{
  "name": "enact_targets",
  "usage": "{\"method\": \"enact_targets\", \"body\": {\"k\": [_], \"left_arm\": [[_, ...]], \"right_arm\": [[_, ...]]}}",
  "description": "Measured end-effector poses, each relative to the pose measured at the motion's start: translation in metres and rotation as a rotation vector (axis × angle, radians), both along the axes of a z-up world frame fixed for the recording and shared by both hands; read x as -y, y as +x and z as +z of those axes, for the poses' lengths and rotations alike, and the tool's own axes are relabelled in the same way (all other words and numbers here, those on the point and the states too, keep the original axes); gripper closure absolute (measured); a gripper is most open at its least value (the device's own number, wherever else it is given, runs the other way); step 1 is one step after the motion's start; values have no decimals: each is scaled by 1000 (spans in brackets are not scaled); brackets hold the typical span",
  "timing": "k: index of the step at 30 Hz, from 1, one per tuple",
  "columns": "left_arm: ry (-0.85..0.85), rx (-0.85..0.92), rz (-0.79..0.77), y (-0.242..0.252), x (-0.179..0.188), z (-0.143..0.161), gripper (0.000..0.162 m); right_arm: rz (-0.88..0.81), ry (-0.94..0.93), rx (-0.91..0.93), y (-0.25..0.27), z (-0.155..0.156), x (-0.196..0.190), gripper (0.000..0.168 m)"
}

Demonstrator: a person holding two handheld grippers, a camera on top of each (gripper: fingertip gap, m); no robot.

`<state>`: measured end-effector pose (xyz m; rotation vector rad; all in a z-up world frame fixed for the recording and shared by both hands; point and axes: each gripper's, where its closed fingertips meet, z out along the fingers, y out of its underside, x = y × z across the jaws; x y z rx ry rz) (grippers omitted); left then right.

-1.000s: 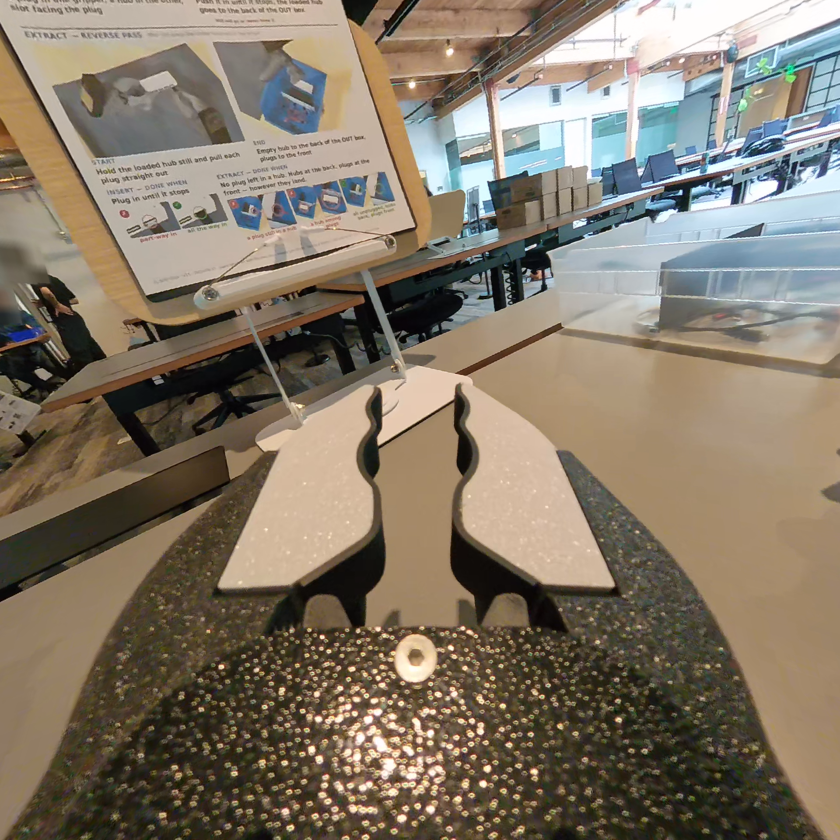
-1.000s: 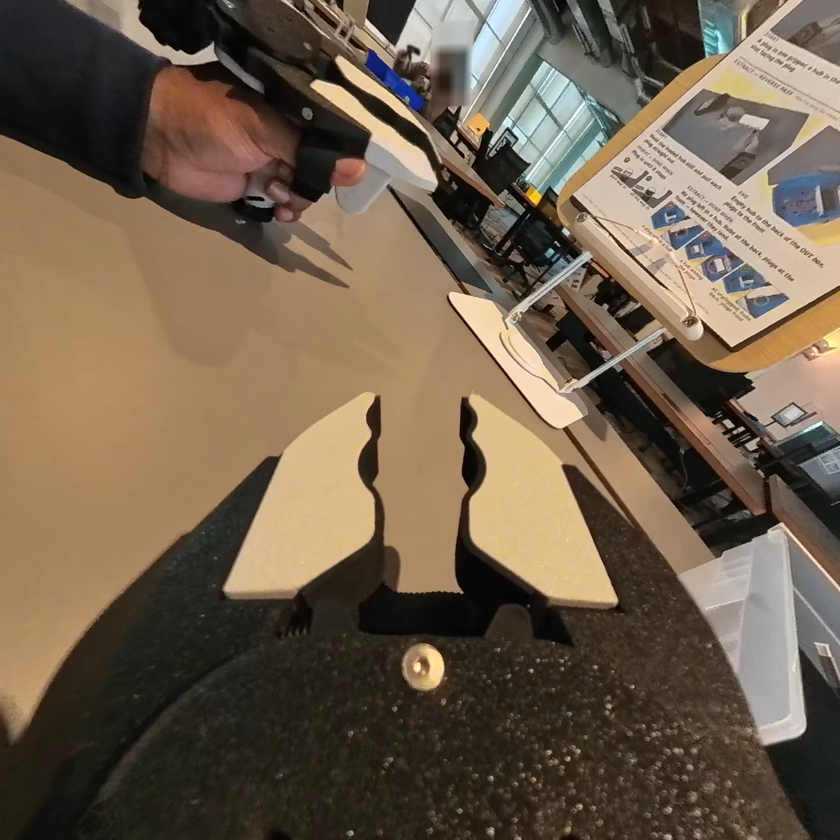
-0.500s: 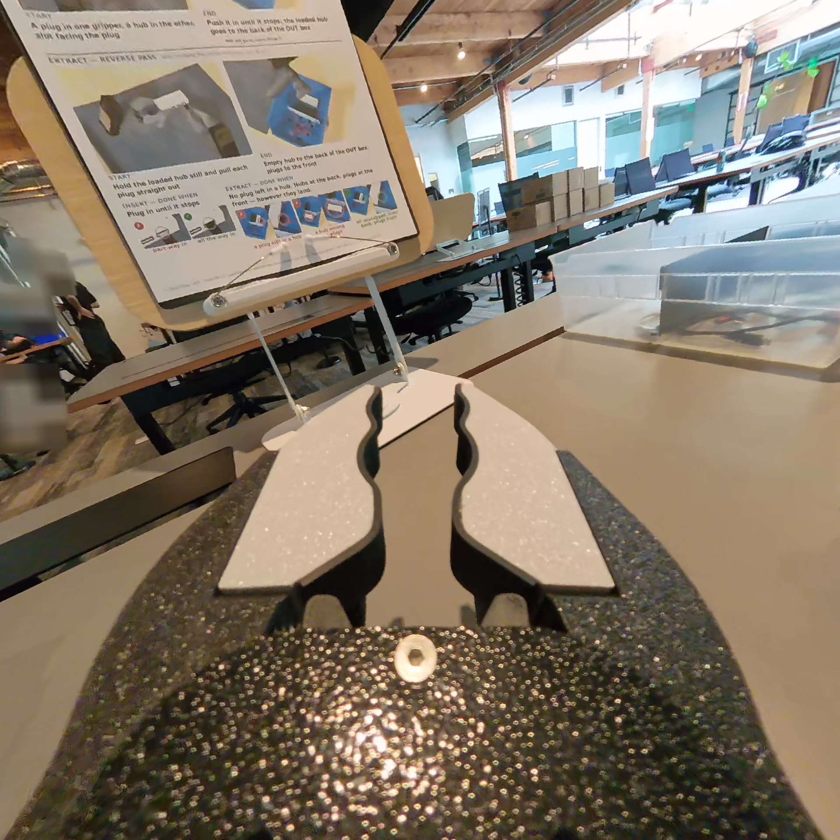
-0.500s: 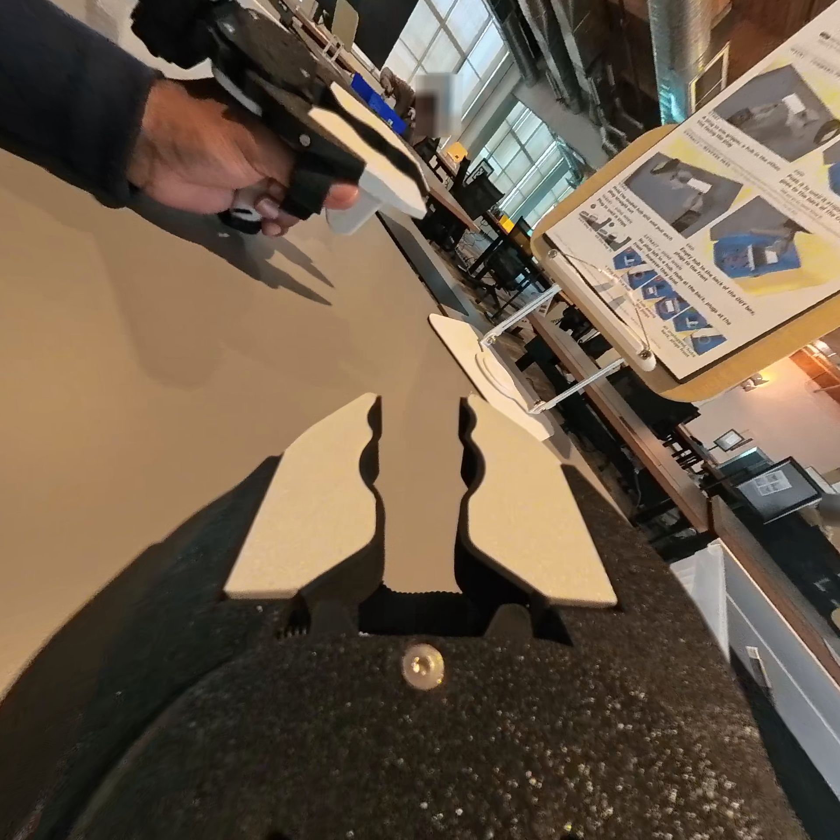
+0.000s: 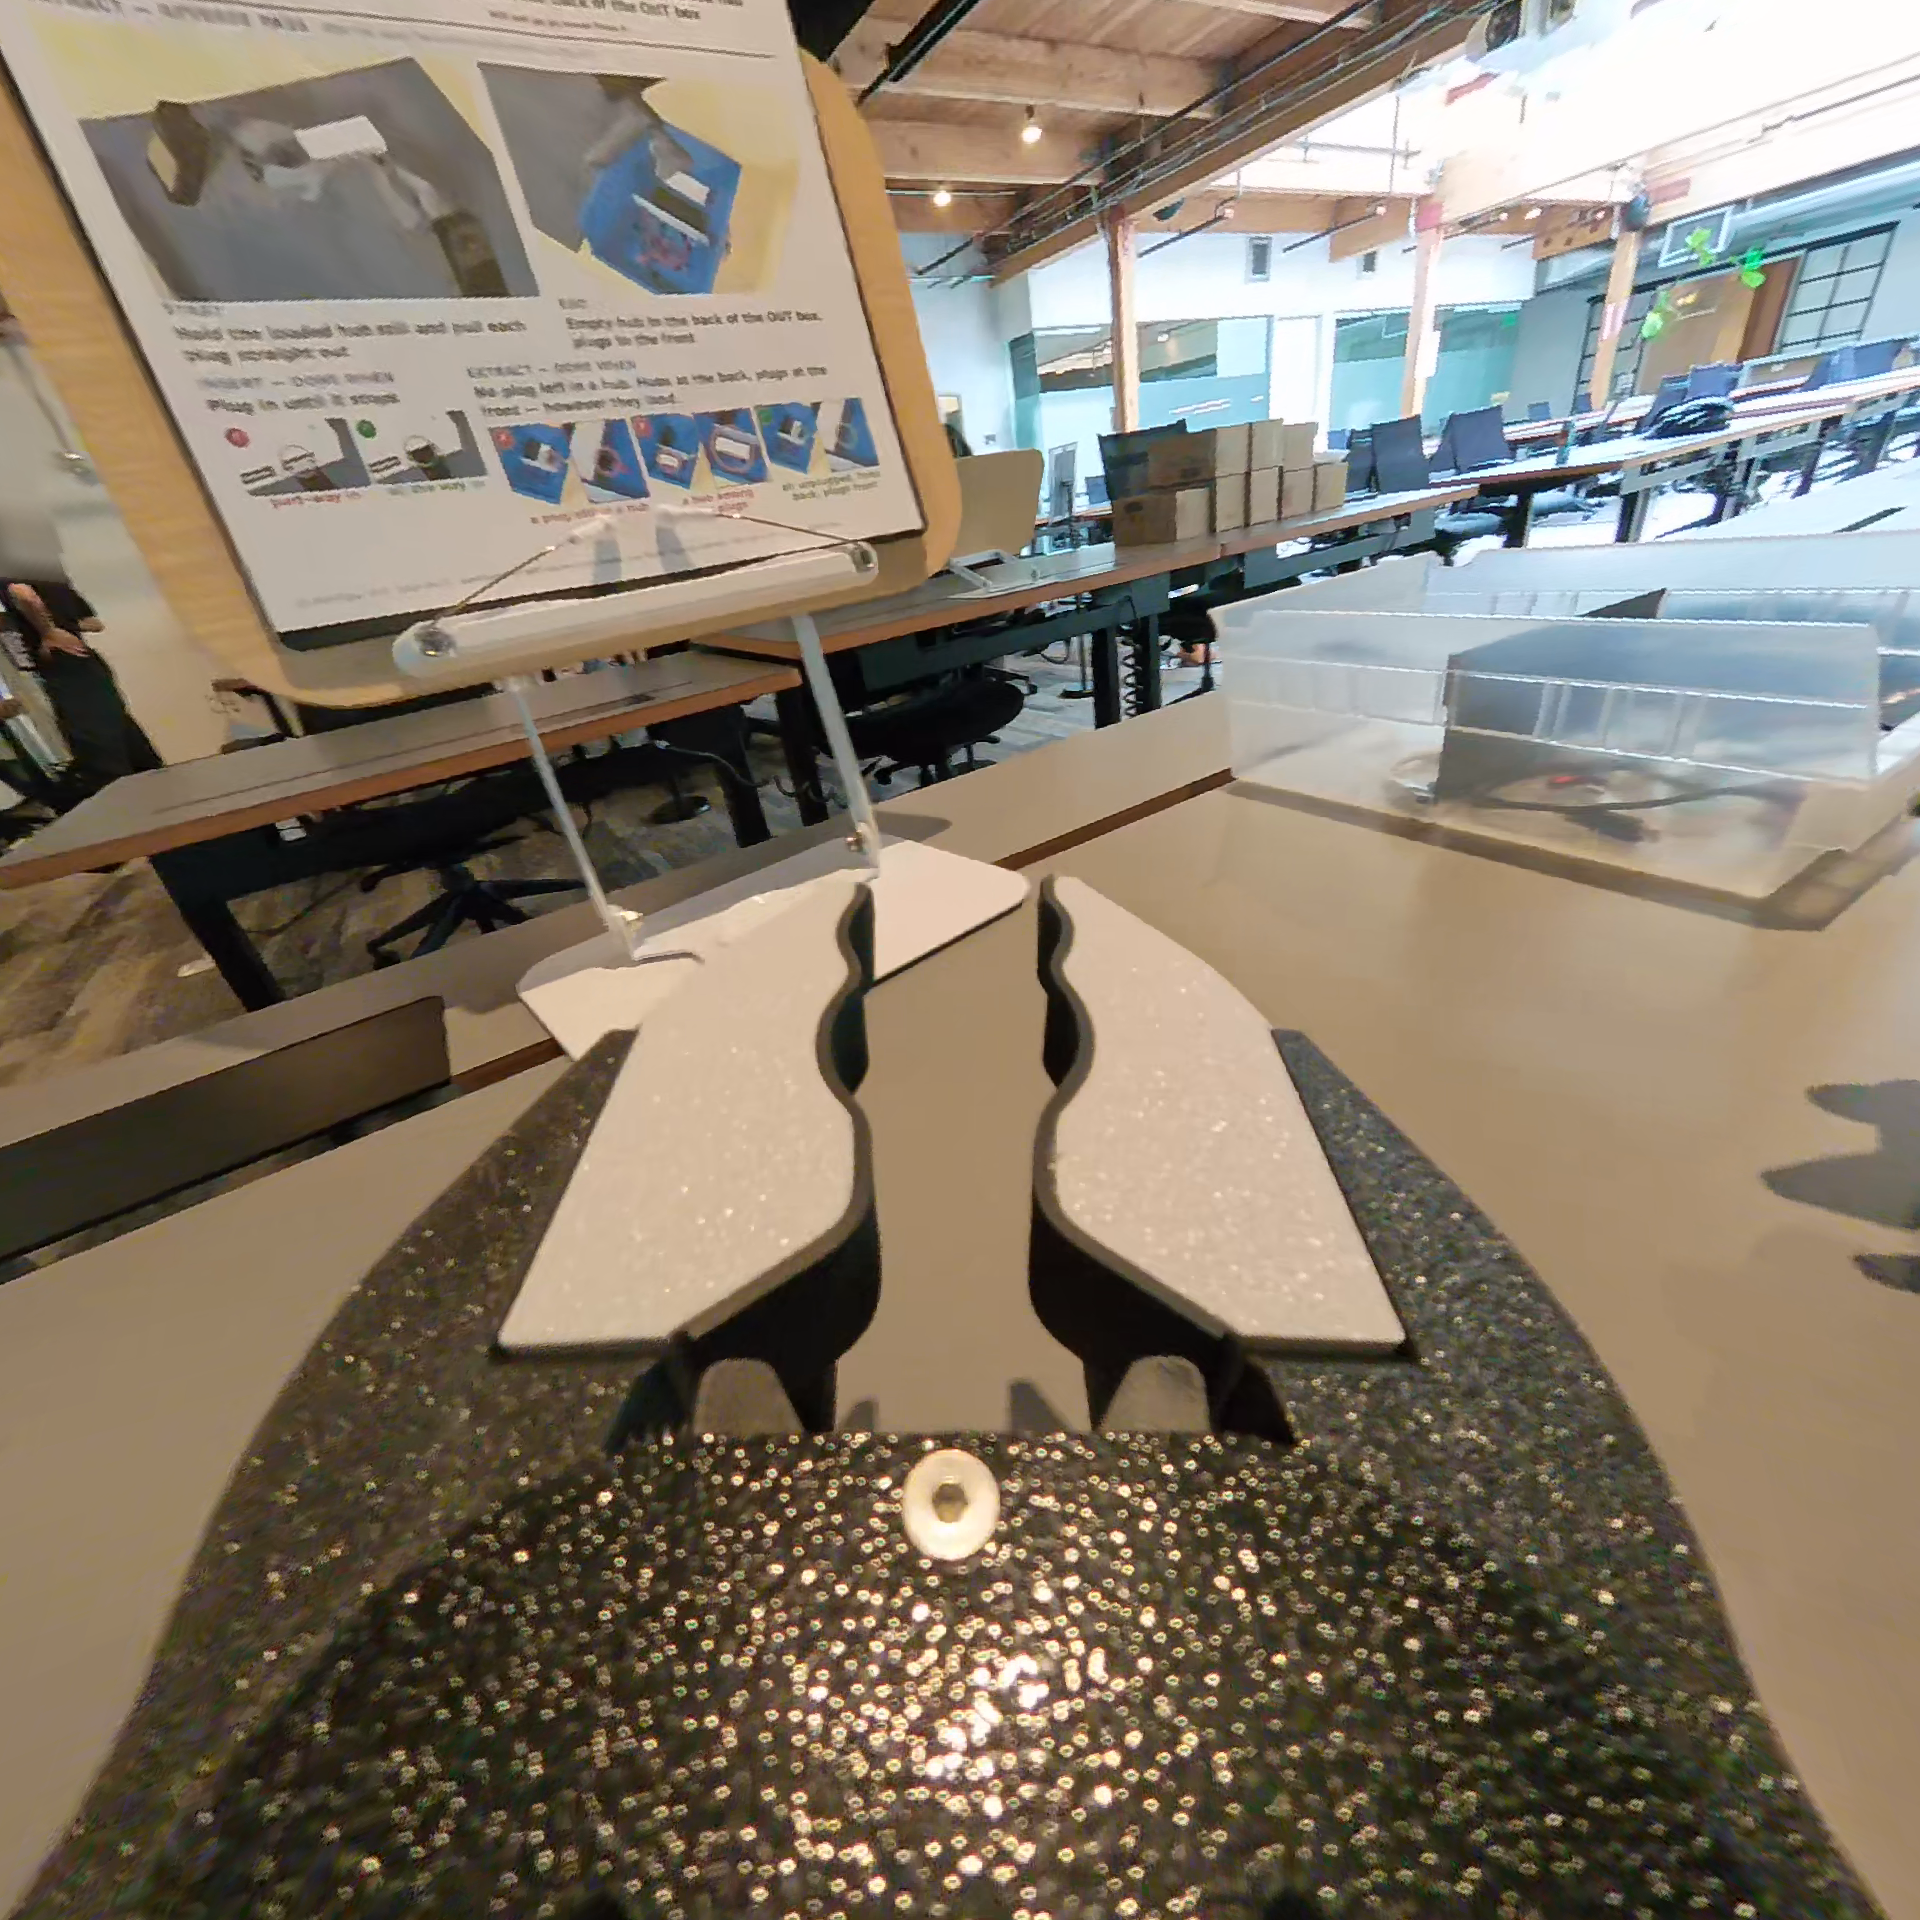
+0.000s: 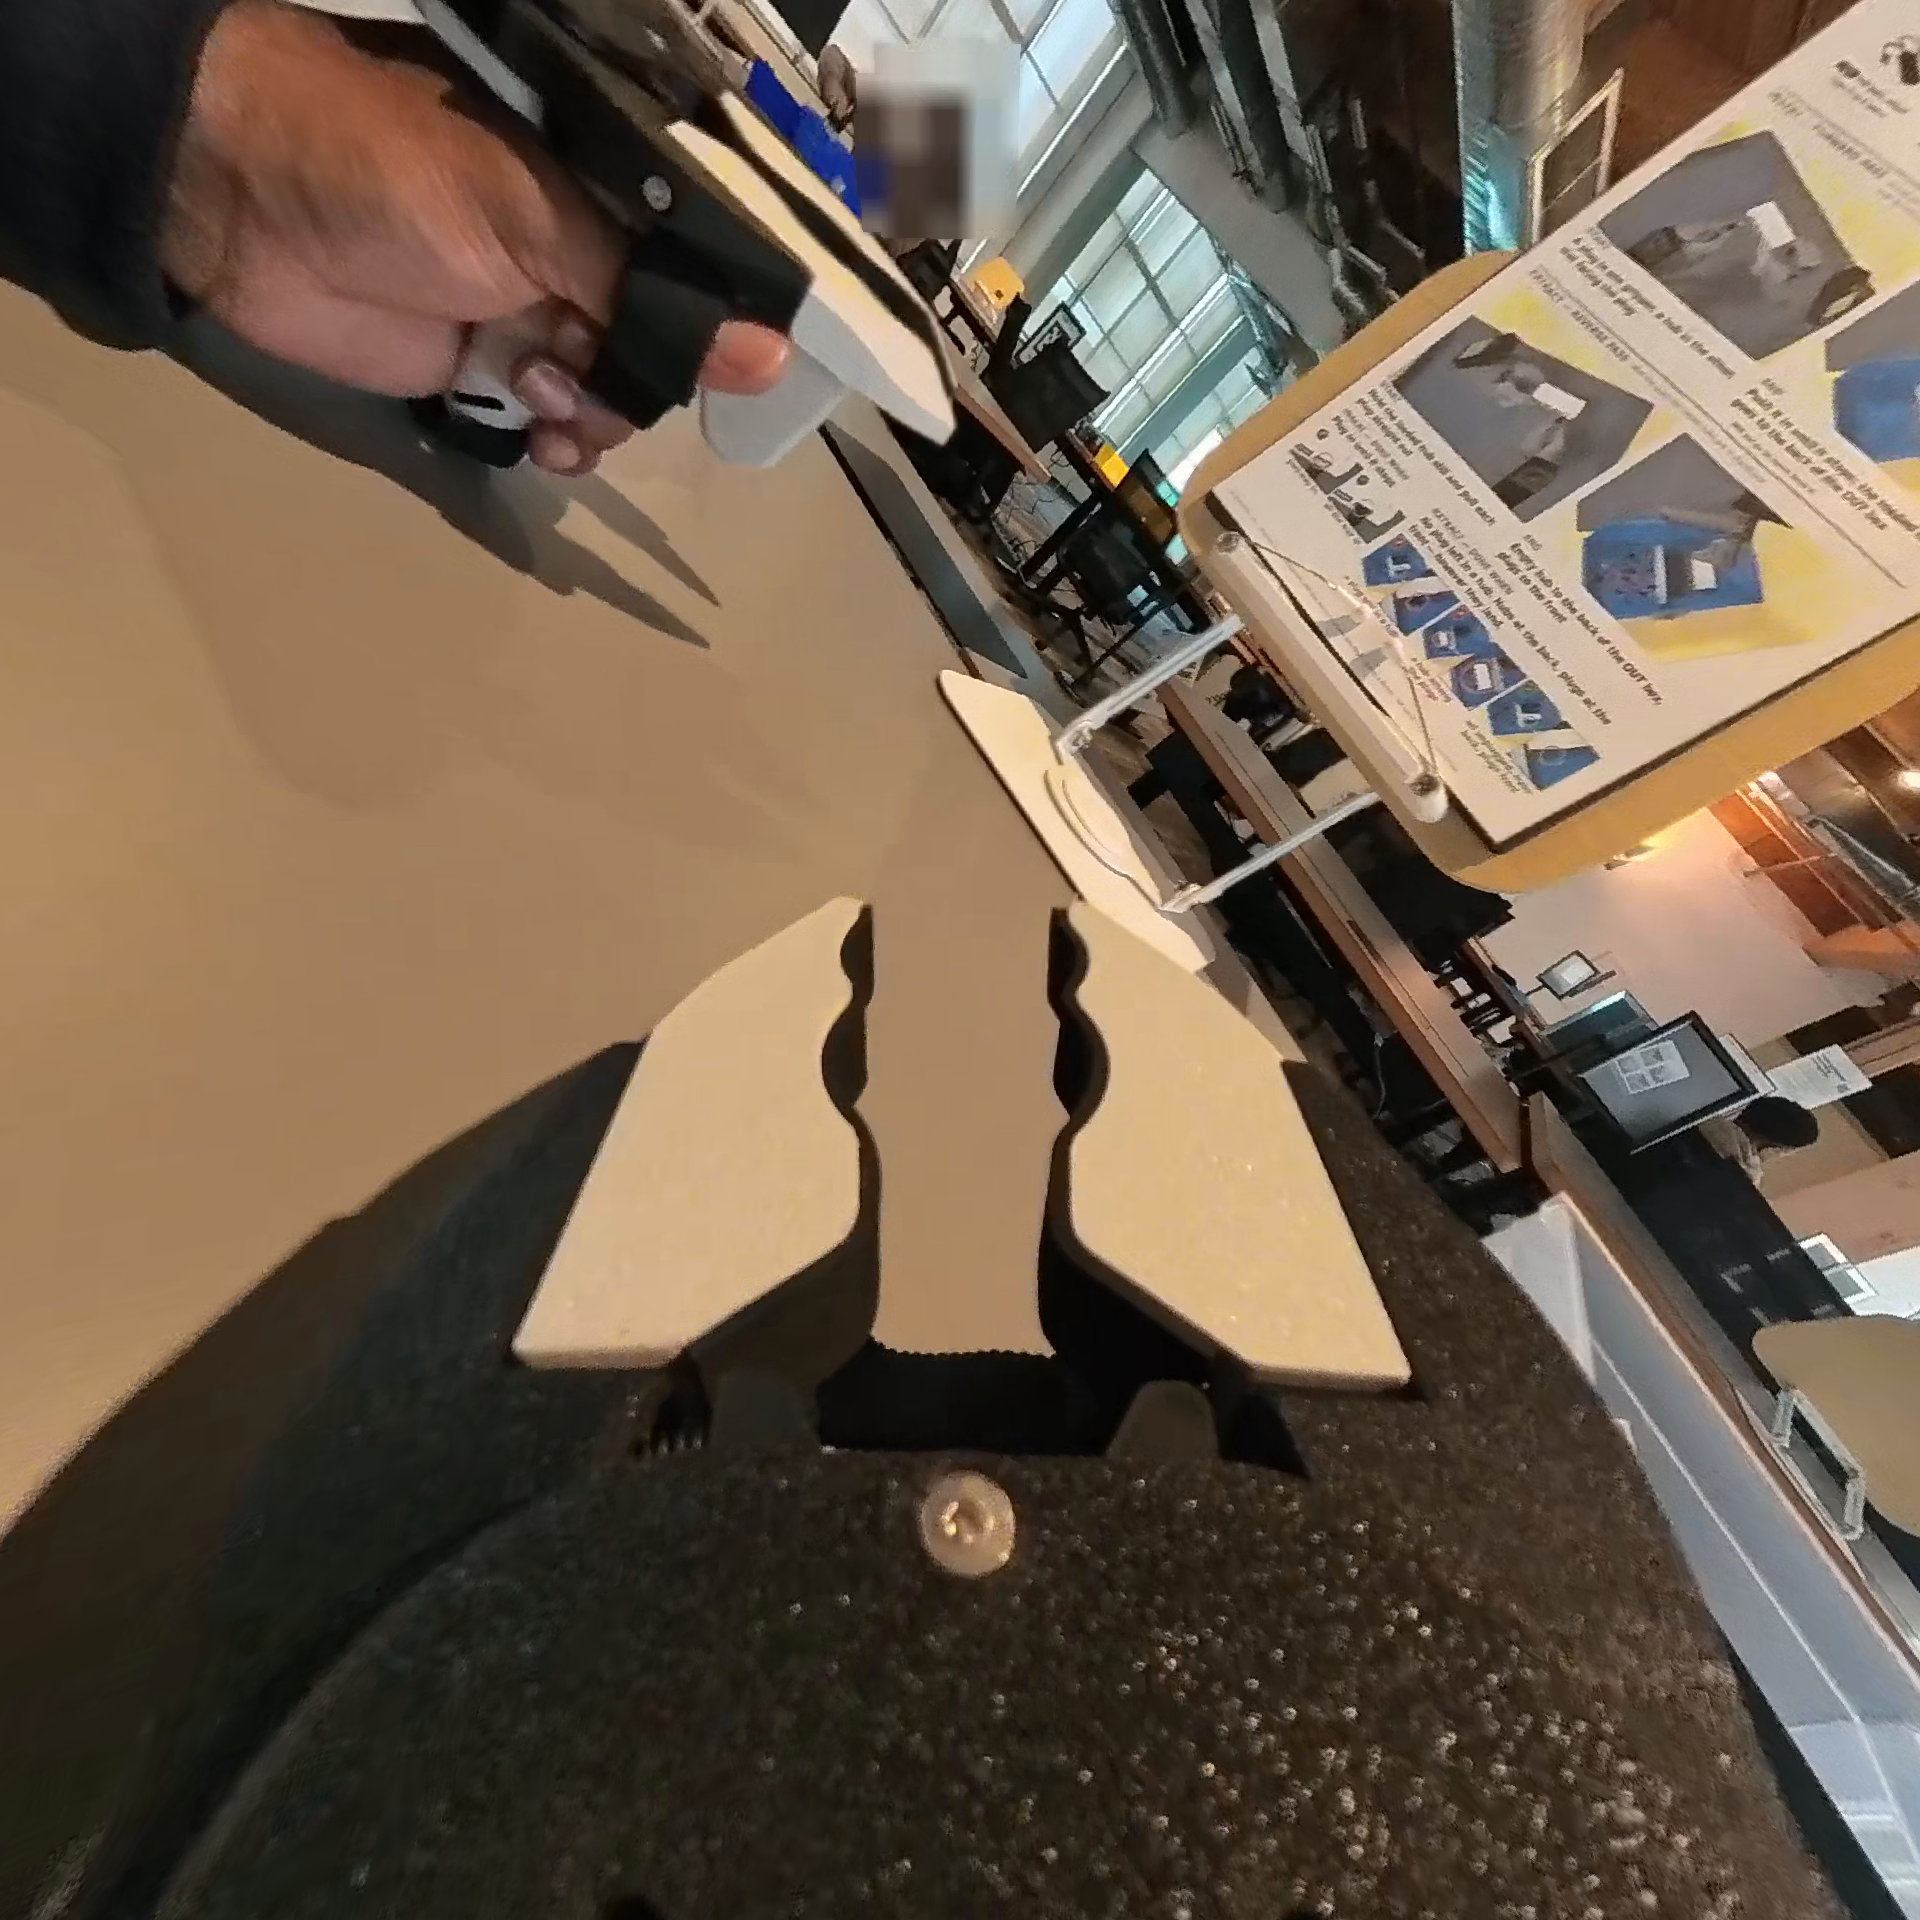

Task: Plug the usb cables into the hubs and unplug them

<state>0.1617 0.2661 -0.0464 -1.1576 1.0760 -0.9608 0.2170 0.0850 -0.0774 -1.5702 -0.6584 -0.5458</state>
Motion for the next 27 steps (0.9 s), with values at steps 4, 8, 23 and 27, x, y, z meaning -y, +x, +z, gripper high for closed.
{"method": "enact_targets", "body": {"k": [4,8,23,27], "left_arm": [[46,-31,-85,8,26,-3,133],[117,-55,-174,12,60,-7,133],[209,-44,-132,9,65,3,133],[167,-44,-127,10,60,1,133]], "right_arm": [[23,-42,-6,-9,-9,-3,137],[22,-64,-18,-11,-14,-3,137],[-29,-3,74,-10,-1,9,138],[-98,-3,145,2,-3,10,138]]}}
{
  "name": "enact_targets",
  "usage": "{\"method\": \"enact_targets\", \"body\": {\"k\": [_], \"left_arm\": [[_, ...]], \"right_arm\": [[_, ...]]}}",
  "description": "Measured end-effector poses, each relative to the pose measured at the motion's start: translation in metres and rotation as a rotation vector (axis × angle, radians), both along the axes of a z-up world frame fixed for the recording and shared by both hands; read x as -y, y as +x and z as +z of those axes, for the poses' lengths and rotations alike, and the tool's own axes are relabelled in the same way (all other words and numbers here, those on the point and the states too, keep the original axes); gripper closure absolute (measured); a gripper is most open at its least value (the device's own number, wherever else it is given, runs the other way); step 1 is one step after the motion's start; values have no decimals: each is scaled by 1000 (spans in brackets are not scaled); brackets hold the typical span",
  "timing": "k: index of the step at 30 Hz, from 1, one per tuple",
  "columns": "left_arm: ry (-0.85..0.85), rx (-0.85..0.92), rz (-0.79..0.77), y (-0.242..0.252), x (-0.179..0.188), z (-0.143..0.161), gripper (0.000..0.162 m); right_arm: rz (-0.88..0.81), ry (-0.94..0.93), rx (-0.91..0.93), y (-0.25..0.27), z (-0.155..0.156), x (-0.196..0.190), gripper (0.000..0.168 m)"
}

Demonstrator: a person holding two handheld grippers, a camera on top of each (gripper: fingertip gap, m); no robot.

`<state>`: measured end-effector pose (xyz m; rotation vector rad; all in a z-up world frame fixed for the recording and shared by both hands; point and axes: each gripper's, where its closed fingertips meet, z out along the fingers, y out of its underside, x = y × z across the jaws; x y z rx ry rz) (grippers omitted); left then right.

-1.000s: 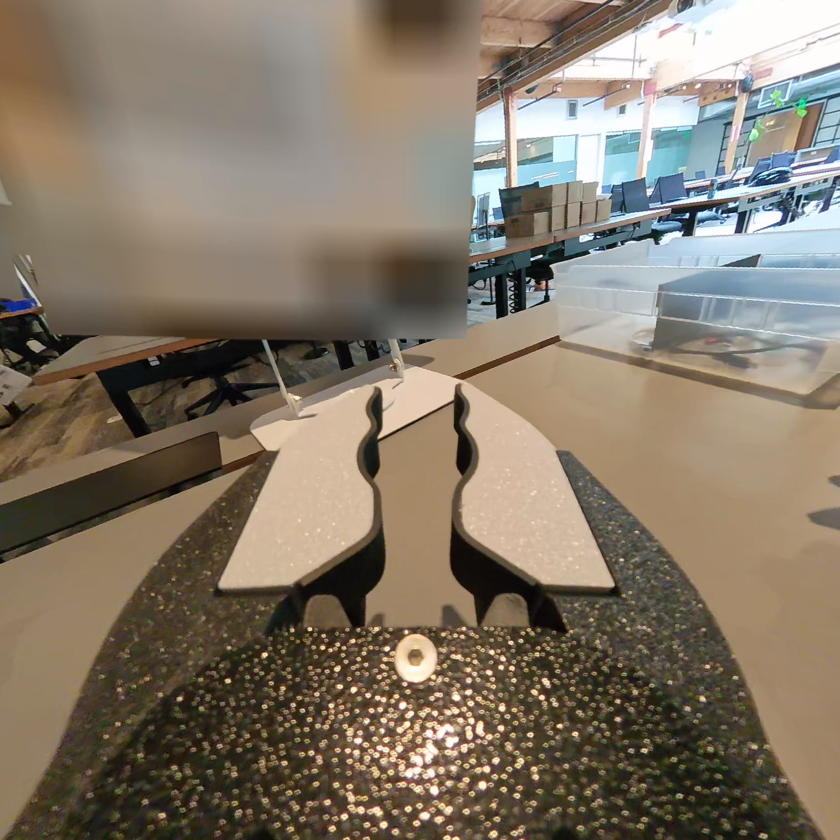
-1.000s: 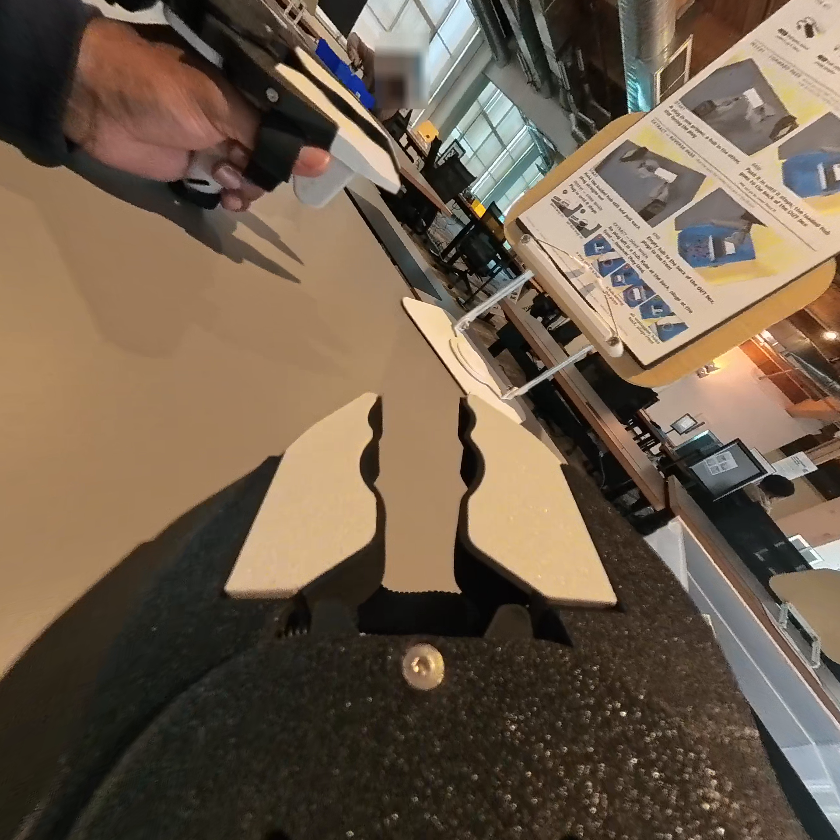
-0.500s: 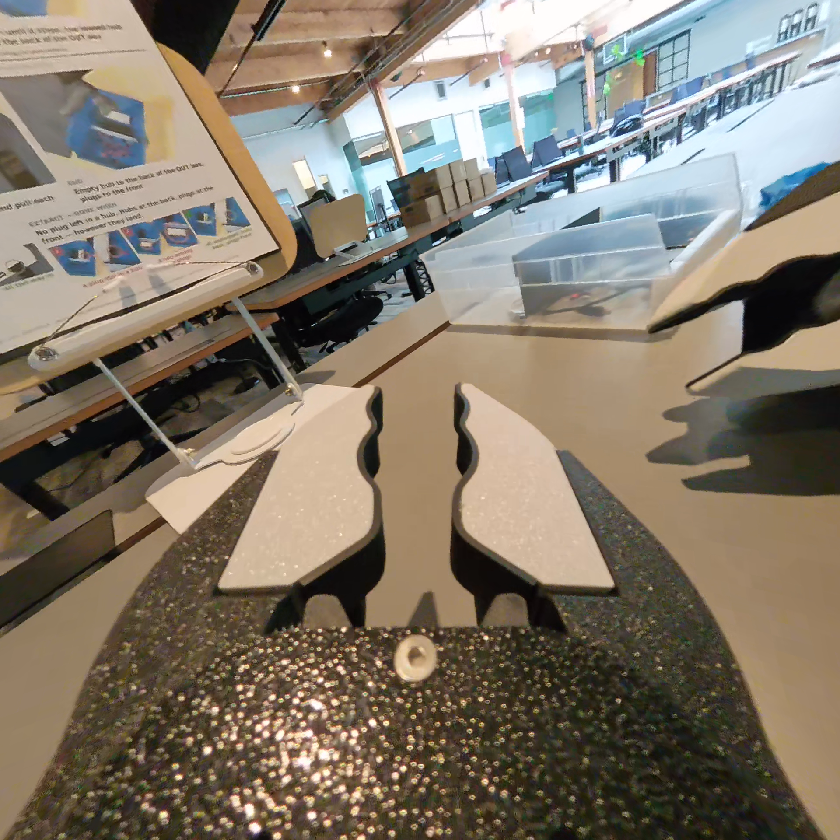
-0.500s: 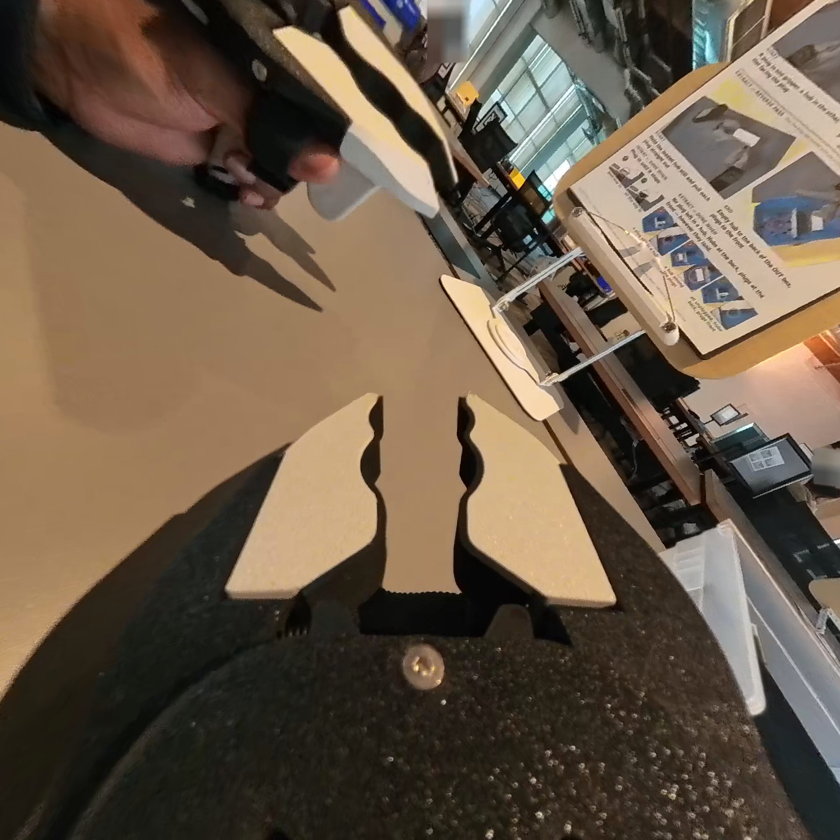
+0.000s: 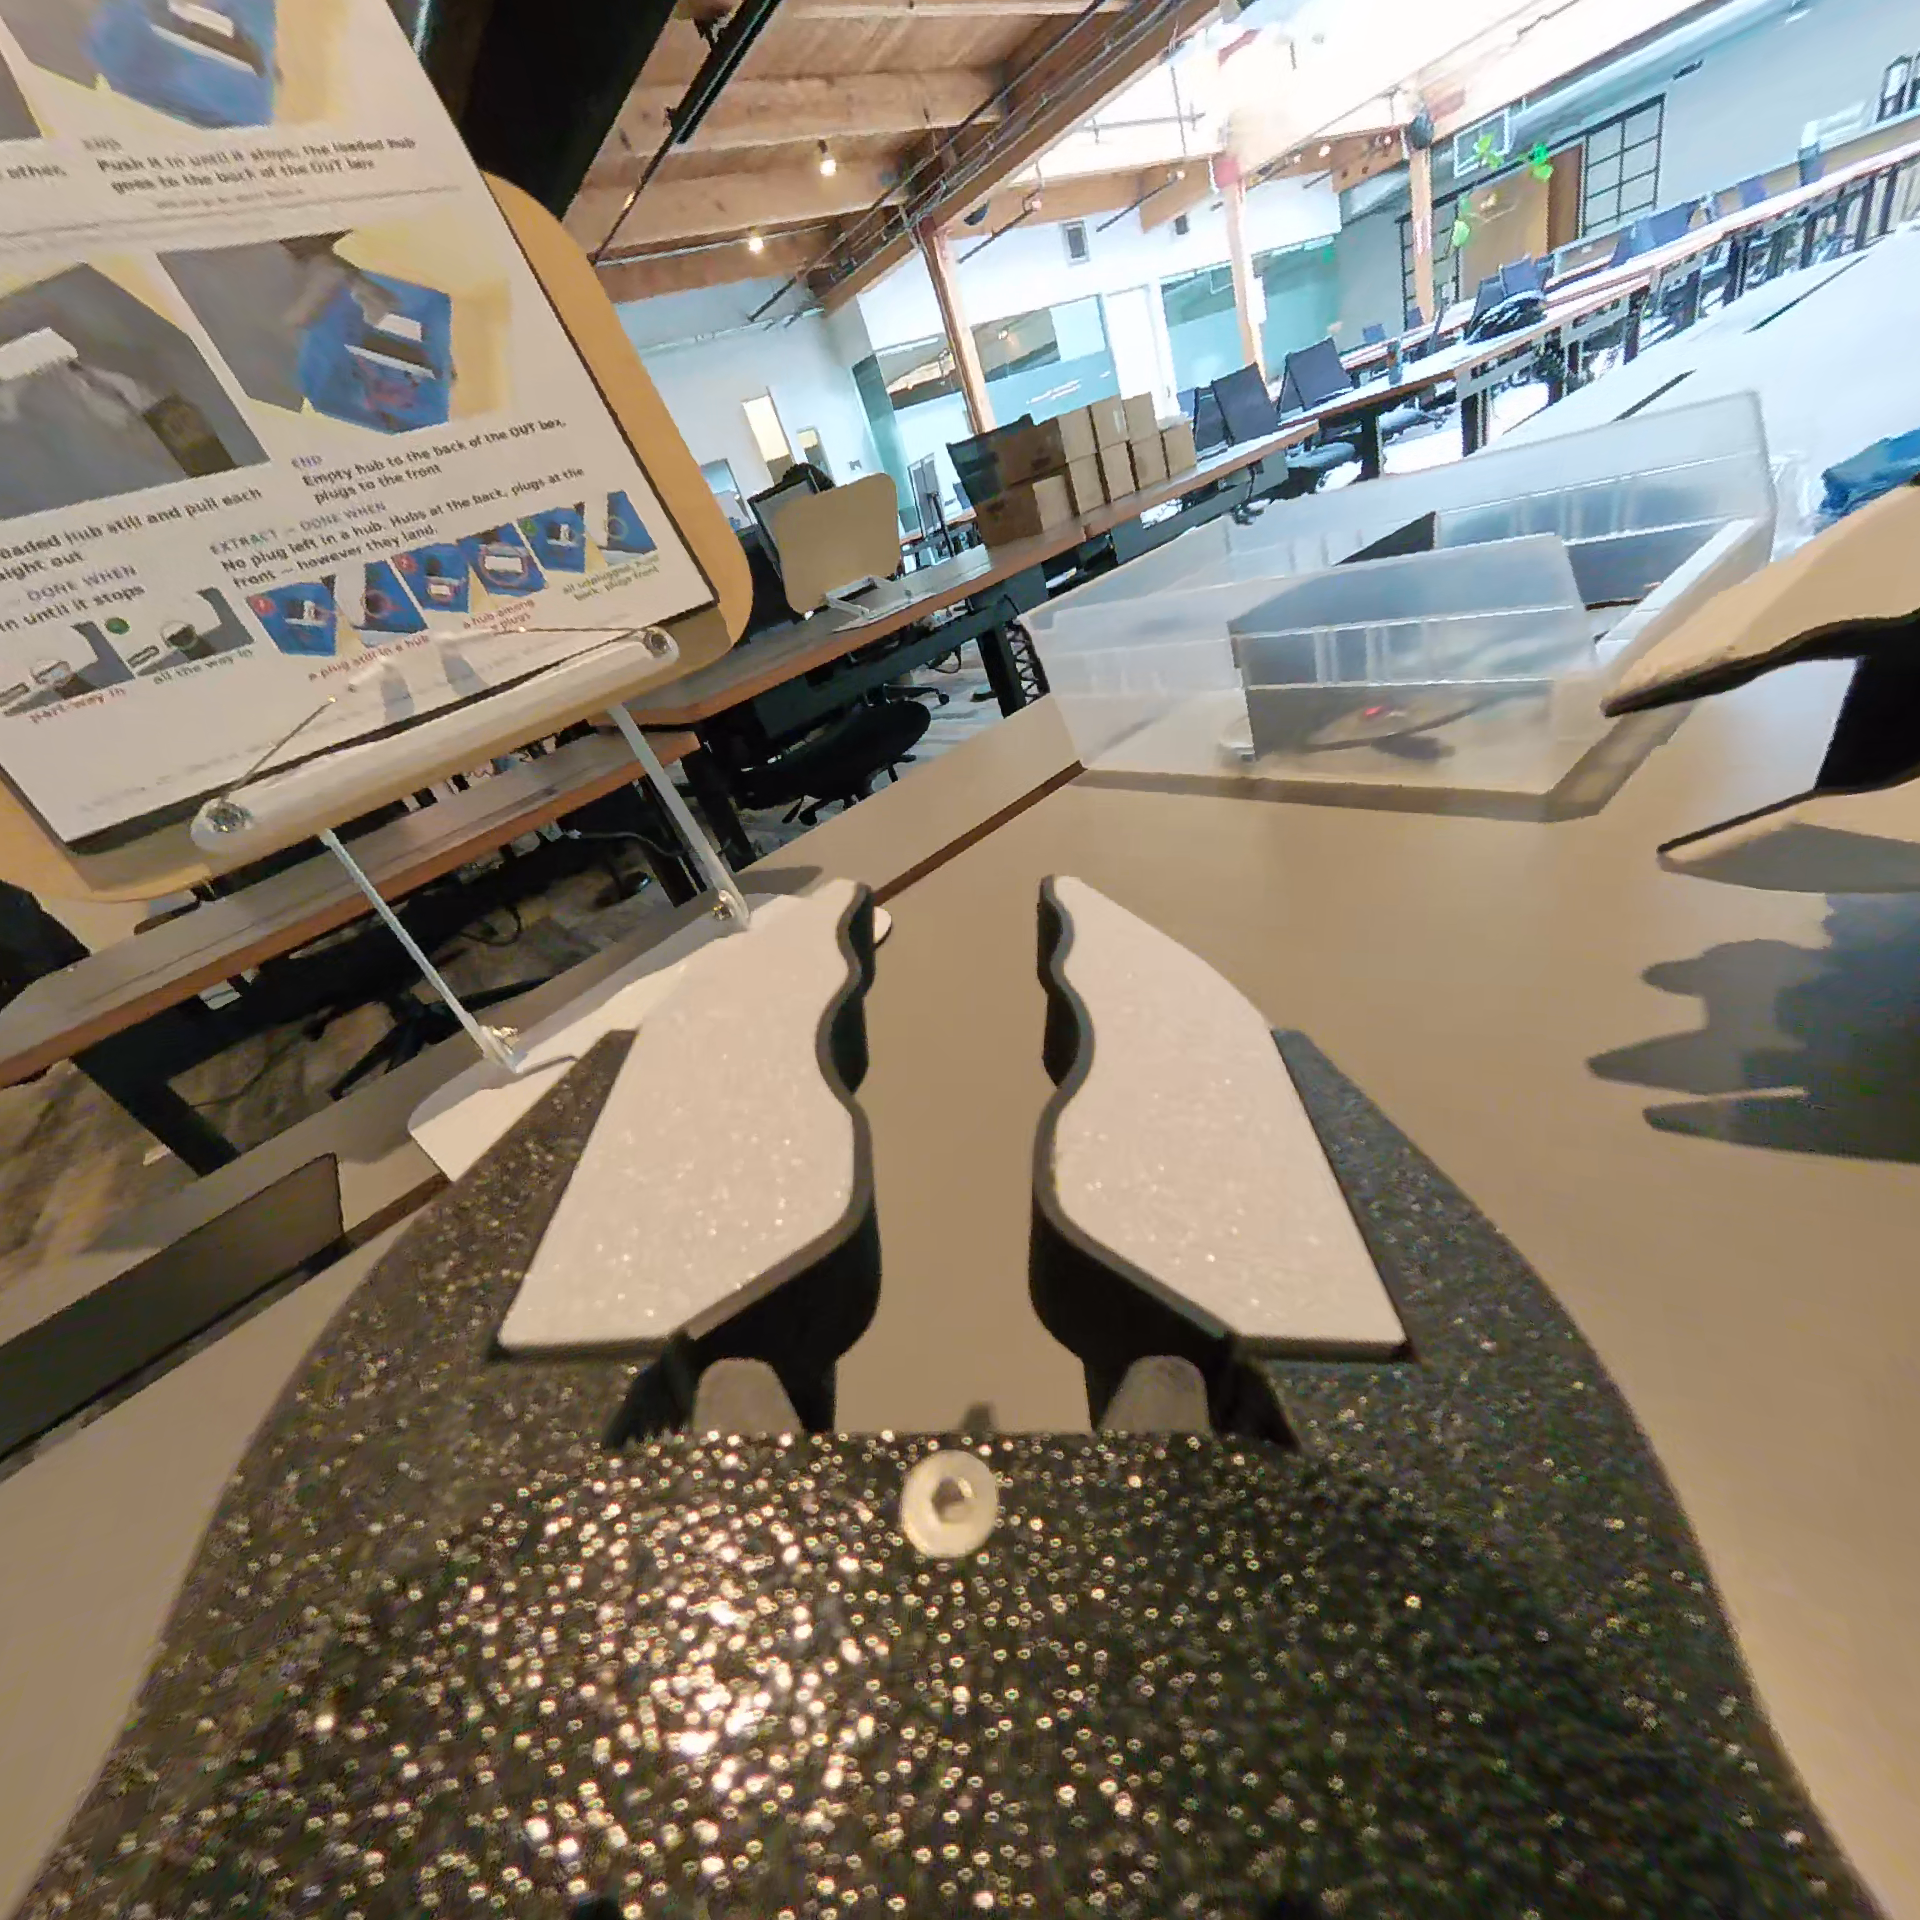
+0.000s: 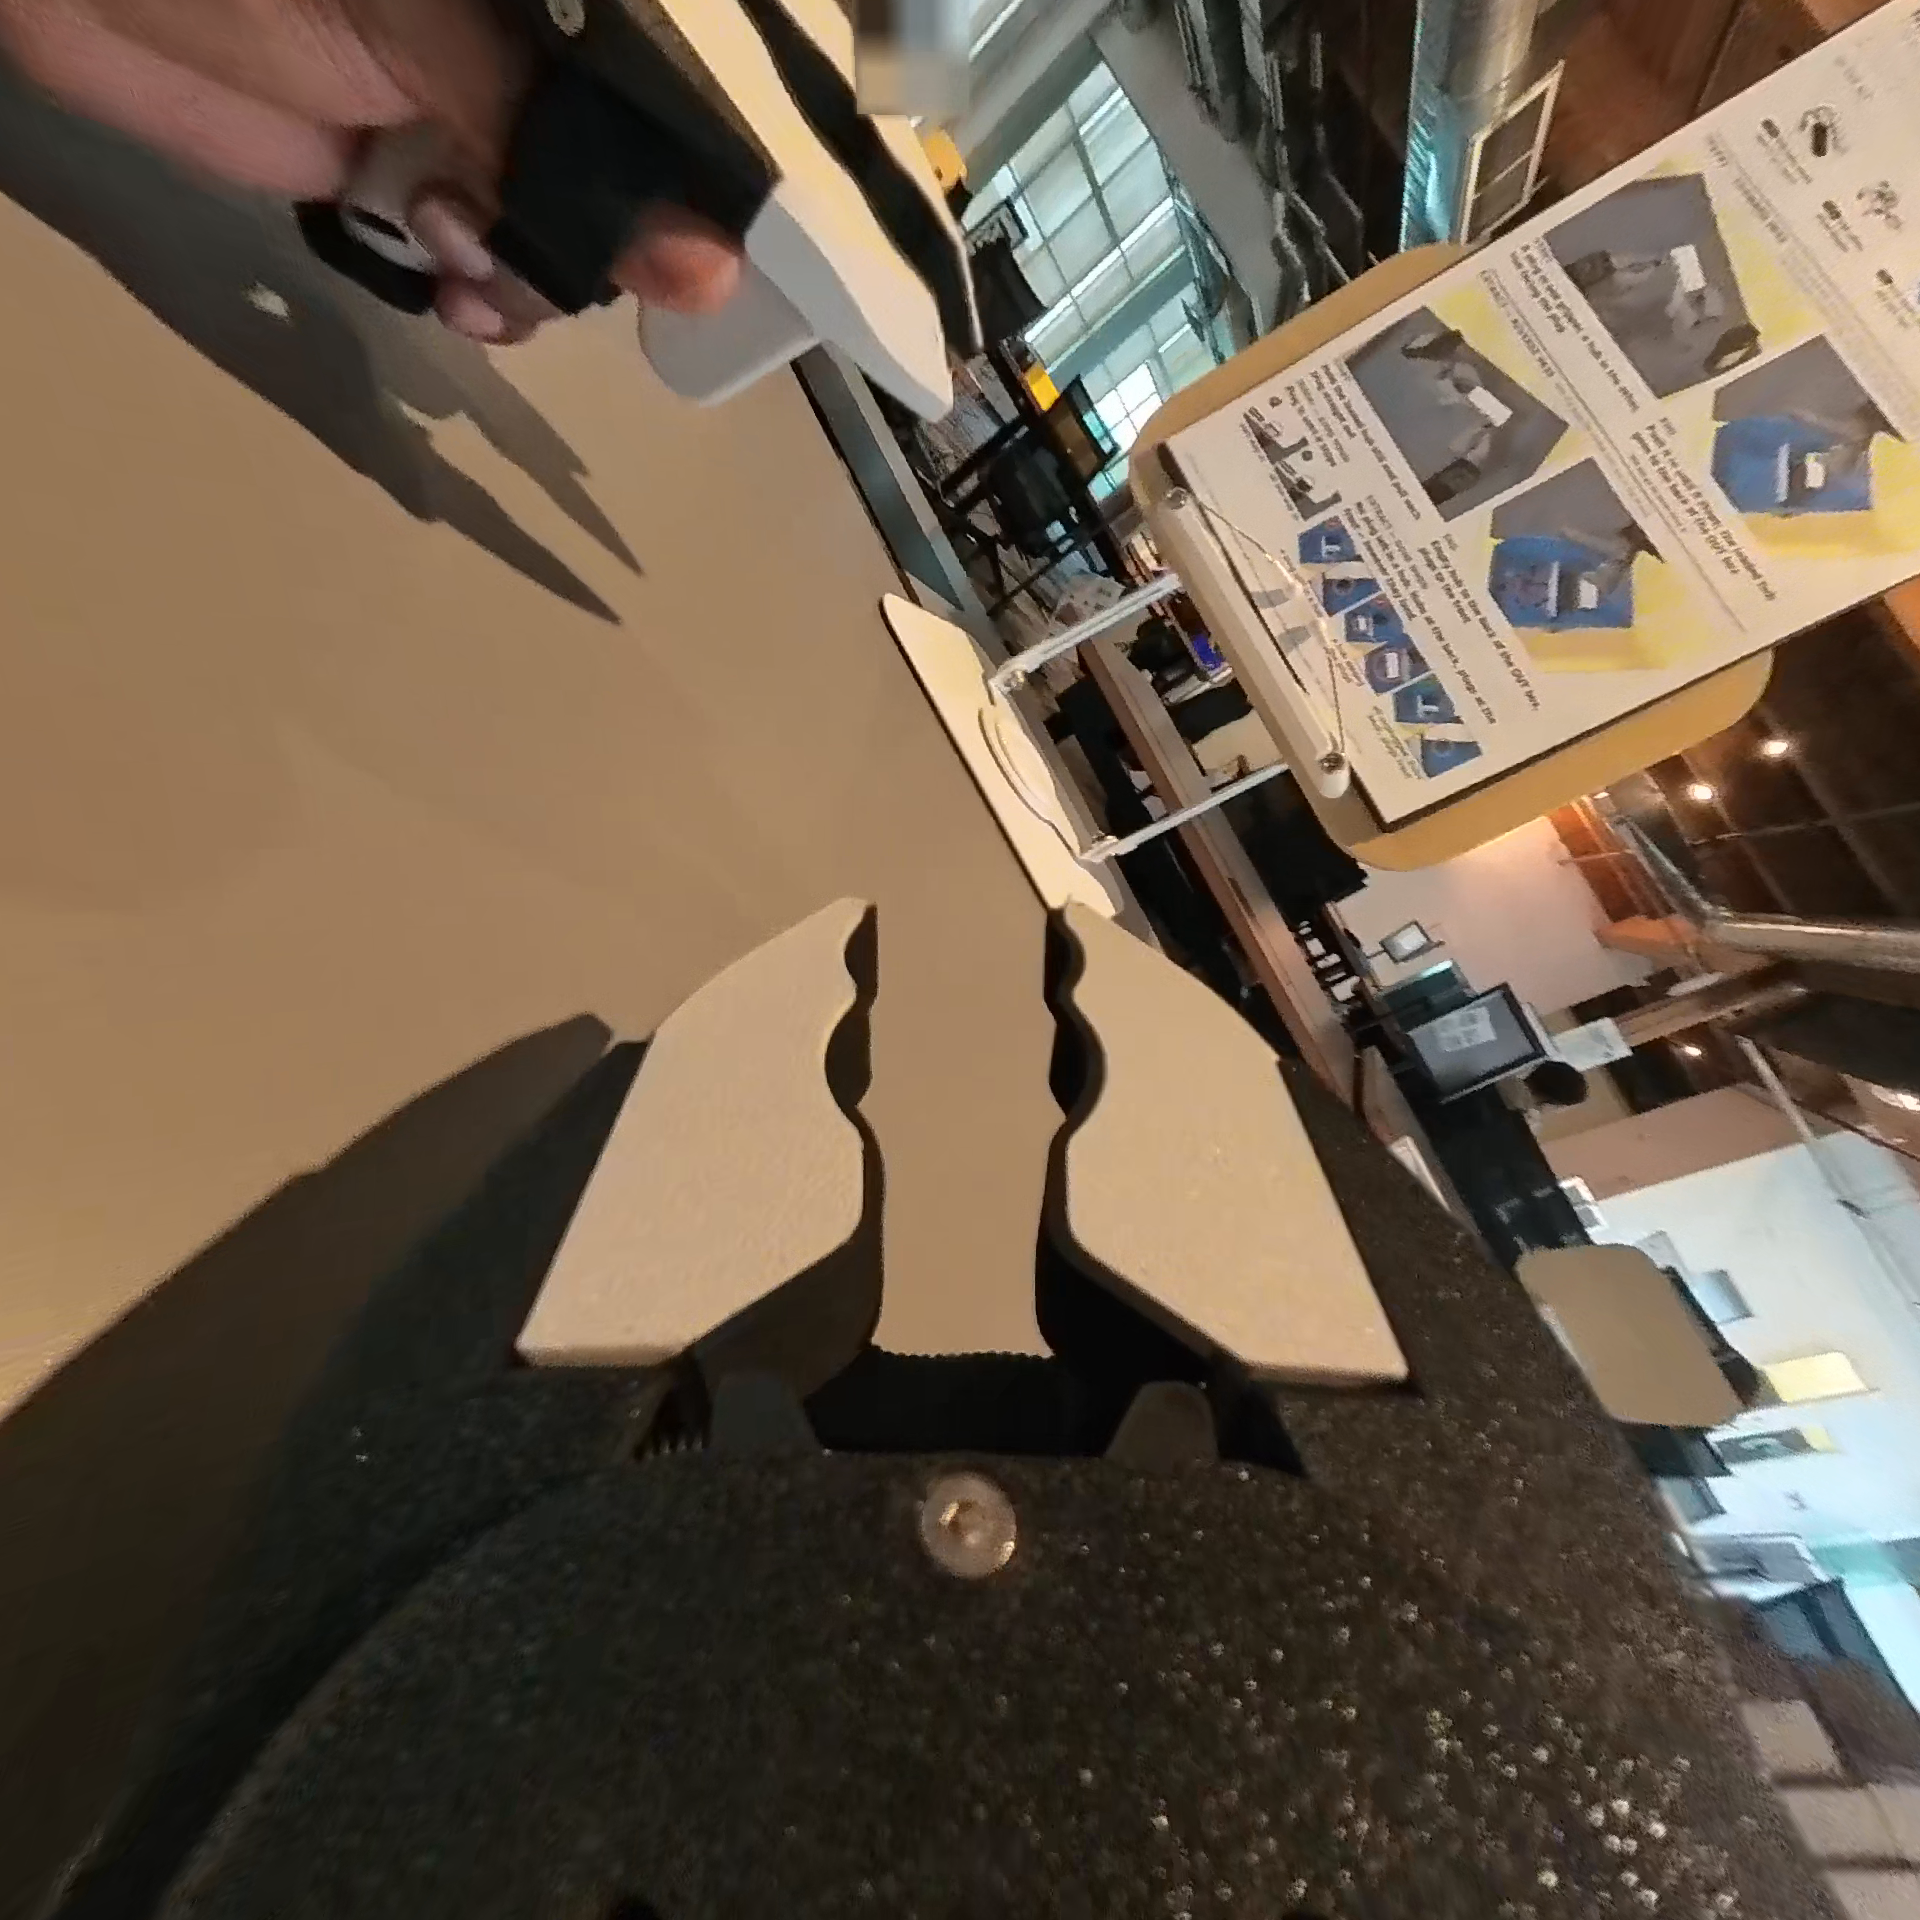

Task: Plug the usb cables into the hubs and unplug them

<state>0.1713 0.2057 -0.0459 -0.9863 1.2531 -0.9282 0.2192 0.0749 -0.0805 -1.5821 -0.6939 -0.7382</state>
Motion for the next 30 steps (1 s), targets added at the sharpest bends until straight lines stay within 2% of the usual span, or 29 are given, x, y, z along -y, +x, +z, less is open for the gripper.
{"method": "enact_targets", "body": {"k": [6,9,11,14,19,24,30], "left_arm": [[7,-7,13,3,-6,-3,133],[-10,-12,-10,8,-2,-5,133],[-15,-18,-34,12,3,-8,133],[1,-25,-56,11,12,-9,133],[47,-41,-73,7,24,-11,133],[40,-24,-59,5,24,-3,133],[142,5,-52,1,33,8,133]], "right_arm": [[-21,35,42,-7,3,-19,138],[-117,65,118,-2,5,-44,138],[-142,35,160,-1,-3,-62,138],[-155,-26,114,3,-15,-78,138],[-198,-53,26,14,-17,-62,138],[-211,-9,100,9,-6,-51,138],[-244,66,192,0,15,-32,141]]}}
